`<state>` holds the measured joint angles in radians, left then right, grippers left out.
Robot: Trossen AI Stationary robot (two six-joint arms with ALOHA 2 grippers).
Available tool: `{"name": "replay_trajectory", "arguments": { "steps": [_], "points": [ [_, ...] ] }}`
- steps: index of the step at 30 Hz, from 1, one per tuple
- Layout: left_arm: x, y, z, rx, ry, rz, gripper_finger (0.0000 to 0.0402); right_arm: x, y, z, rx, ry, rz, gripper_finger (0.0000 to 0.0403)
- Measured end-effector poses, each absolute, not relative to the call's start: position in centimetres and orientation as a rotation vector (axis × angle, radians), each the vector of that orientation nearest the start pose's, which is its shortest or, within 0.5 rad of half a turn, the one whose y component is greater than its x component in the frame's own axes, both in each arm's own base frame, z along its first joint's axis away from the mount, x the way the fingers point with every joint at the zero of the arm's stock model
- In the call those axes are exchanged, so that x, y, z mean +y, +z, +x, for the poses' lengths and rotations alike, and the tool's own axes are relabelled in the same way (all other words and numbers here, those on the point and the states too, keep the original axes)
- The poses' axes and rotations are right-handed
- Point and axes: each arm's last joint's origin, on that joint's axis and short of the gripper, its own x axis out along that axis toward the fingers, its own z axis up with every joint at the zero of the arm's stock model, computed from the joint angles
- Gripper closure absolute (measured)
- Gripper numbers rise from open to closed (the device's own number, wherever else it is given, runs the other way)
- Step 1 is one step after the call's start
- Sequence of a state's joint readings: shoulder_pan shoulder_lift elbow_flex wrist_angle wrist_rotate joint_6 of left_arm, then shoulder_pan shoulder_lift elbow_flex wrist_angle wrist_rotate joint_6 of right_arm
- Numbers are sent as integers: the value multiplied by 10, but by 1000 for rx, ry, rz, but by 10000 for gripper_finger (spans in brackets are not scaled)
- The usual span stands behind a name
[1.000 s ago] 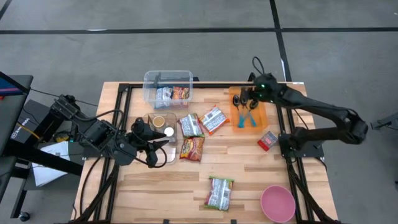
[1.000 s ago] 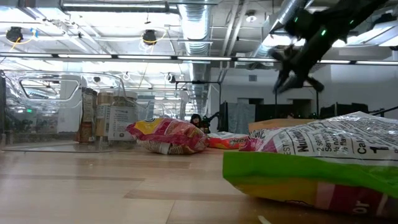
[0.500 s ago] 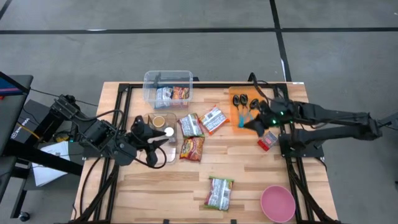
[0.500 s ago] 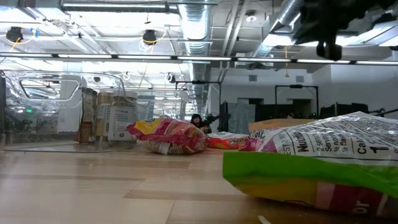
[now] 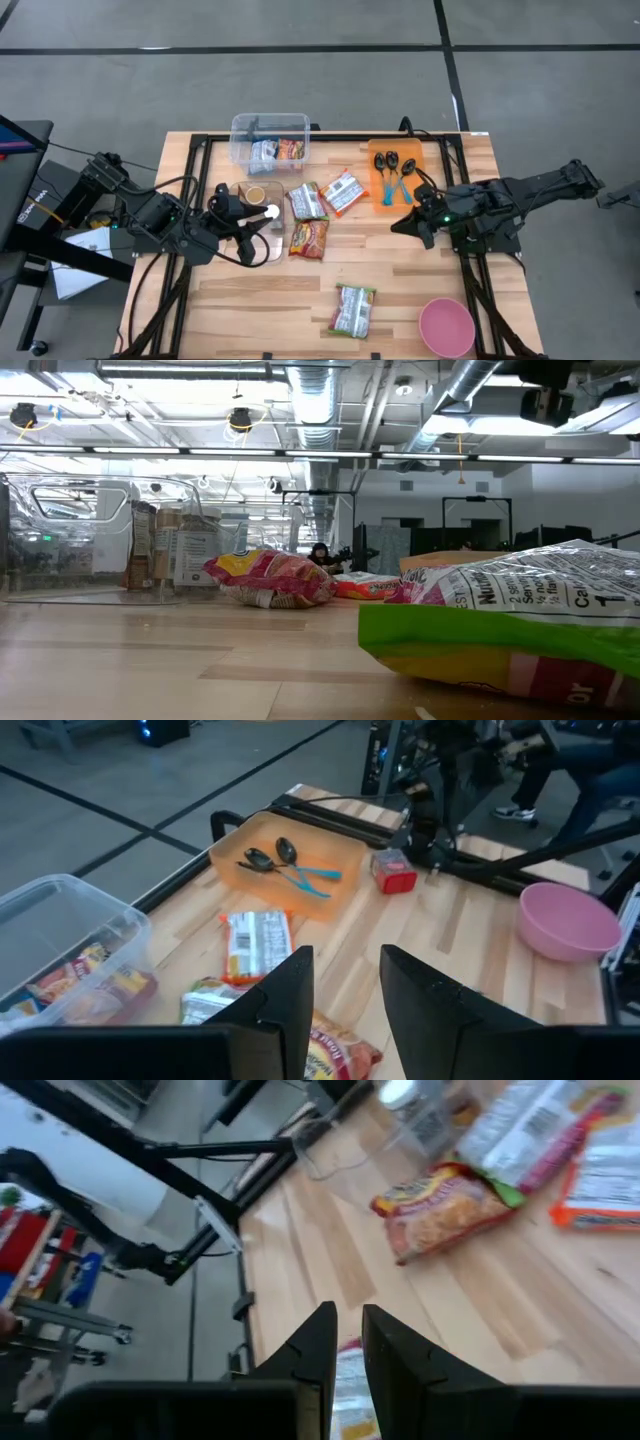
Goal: Pick & Place Food Item
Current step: Put the green noodle pack into the transparent container
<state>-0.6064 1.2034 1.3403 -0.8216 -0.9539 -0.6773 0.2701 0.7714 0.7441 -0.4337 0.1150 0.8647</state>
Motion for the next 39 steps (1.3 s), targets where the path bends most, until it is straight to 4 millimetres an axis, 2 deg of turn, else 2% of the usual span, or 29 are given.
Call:
{"name": "replay_trajectory", "arguments": {
  "steps": [9,15,20,22,25,29,35,39],
  "points": [
    [-110,391,200,339,451,-201,289,73,283,181,581,60,687,356],
    [-111,391,200,359,415,-215,289,113,262,203,630,216,547,356],
    [-112,391,200,355,411,-219,289,141,246,221,597,300,513,356],
    [-112,391,200,355,409,-219,289,152,241,227,562,358,441,356],
    [-113,391,200,356,407,-220,289,169,232,231,534,454,236,356],
    [-113,391,200,359,401,-223,289,187,226,239,568,527,6,356],
    [-115,394,202,362,342,-210,289,198,222,265,705,513,-174,356],
    [-116,395,203,351,328,-191,289,200,219,284,807,481,-214,356]
  ]
}}
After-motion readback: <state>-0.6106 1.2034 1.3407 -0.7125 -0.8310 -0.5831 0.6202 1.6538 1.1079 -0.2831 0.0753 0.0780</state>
